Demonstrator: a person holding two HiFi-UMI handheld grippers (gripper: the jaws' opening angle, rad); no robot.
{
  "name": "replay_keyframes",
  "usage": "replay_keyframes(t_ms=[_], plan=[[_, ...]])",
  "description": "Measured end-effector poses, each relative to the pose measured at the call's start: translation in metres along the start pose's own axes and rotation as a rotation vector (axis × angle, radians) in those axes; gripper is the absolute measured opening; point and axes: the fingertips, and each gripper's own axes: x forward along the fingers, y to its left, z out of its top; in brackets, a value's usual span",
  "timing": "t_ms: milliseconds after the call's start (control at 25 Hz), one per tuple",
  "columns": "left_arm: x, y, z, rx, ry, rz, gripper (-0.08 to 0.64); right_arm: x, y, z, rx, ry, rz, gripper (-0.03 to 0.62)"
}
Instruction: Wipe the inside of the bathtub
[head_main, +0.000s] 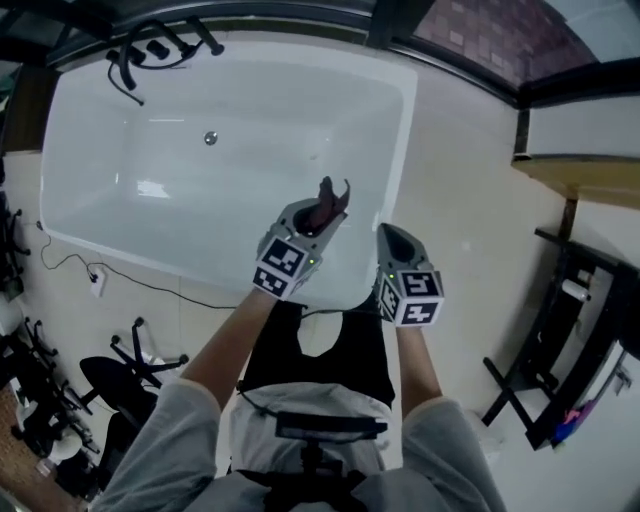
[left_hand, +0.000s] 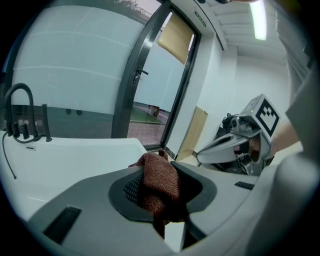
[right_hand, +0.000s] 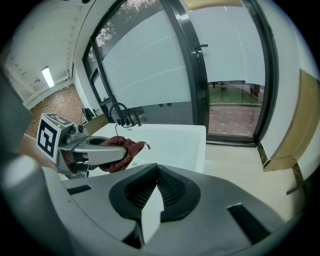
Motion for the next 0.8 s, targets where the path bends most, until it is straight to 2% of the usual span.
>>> replay_keyframes(t_ms=[400, 680, 800], plan=[[0.12, 0.021, -0.052, 0.032, 0.029, -0.081, 0.112, 0.078, -0.076, -0.019, 0.004, 0.023, -0.063, 0.005], [0.183, 0.021, -0.082, 0.067, 0.052, -0.172, 0.112, 0.114, -0.104, -0.016, 0.002, 0.014, -0.092, 0.005], [0.199, 0.024, -0.091, 0.039, 0.061, -0.186, 0.112, 0.125, -0.113, -0.013, 0.005, 0.016, -0.102, 0.005]])
